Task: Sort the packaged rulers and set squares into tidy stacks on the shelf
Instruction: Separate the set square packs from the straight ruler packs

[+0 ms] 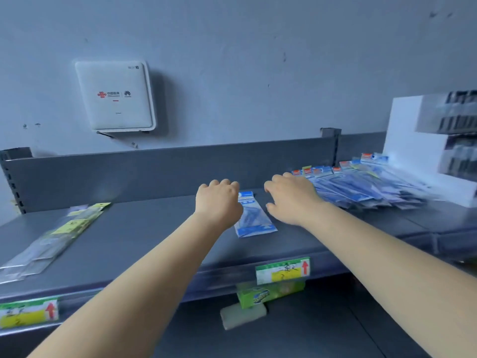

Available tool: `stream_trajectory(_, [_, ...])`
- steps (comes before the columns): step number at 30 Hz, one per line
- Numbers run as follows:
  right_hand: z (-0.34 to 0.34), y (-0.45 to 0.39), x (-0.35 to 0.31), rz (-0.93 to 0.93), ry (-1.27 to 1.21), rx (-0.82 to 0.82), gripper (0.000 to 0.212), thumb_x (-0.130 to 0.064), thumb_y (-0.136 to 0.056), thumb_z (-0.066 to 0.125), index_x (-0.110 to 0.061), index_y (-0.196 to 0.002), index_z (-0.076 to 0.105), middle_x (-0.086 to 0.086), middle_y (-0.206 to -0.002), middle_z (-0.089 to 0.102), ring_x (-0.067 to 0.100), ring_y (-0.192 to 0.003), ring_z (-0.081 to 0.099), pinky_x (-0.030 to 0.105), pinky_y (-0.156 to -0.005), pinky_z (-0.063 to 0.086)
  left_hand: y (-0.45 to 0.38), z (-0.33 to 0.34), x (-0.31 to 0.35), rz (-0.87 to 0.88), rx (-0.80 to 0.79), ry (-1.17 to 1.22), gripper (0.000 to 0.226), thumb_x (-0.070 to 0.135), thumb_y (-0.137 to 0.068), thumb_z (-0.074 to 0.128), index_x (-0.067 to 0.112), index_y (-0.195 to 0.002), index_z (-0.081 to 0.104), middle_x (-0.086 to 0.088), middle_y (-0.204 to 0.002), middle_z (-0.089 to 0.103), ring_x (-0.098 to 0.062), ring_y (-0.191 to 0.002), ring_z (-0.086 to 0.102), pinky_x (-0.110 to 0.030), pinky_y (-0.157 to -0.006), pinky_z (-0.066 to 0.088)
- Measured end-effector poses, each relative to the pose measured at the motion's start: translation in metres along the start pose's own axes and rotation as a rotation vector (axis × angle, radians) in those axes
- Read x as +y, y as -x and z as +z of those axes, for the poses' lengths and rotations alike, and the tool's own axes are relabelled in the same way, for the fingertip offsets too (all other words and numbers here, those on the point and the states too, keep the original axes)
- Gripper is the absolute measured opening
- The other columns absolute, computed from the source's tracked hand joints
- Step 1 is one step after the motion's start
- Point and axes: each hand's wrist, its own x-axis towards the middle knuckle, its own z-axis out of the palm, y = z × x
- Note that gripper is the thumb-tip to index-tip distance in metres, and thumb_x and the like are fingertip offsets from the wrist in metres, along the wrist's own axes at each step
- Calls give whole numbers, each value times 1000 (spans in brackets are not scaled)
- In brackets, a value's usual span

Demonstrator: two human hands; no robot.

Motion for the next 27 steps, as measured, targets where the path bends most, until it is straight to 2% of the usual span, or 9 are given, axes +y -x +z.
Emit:
stream_trajectory(5, [7, 42, 87, 79, 12, -16, 28, -28, -91, 46, -14, -114, 52, 4, -117, 53, 26, -113, 46, 35, -79, 39, -20, 5, 94, 84, -21, 18, 27, 28, -91, 45, 15, -113, 51, -1, -116, 55, -25, -110, 49, -31, -83, 34])
stream_trajectory(10, [21, 67, 156, 170, -16, -37, 31, -32, -92, 43, -16, -117, 52, 2, -116, 53, 24, -113, 47, 33, -79, 39, -45, 15, 155, 137, -75, 81, 37, 33, -93, 44, 17, -126, 49, -1, -128, 53, -25, -120, 46, -33, -93, 35])
stream_trajectory(13, [34, 73, 189, 273, -111, -47, 30, -34, -91, 45, -18, -116, 53, 0, -118, 53, 23, -114, 47, 33, -82, 40, -61, 22, 180, 145, -120, 146, 39, 34, -93, 43, 17, -127, 49, -2, -129, 53, -24, -121, 46, -33, -95, 36])
stream_trajectory(17, [50, 71, 230, 407, -252, -49, 26, -32, -90, 49, -20, -111, 56, -1, -120, 54, 21, -112, 50, 32, -83, 42, -89, 32, 203, 140, -169, 221, 39, 37, -93, 42, 17, -125, 50, -2, -128, 52, -23, -119, 47, -32, -87, 39])
stream_trajectory(19, [56, 67, 247, 468, -303, -43, 25, -32, -90, 50, -20, -111, 57, -1, -119, 55, 20, -110, 51, 32, -85, 44, -107, 38, 212, 139, -193, 266, 40, 40, -94, 43, 17, -125, 51, -3, -129, 51, -23, -121, 45, -33, -88, 39])
stream_trajectory(27, [76, 43, 308, 627, -346, -69, 36, -33, -93, 48, -19, -125, 52, 2, -131, 50, 22, -118, 49, 34, -94, 43, -178, 53, 255, 253, -196, 330, 43, 44, -93, 45, 20, -128, 51, -3, -132, 51, -24, -122, 44, -34, -96, 36])
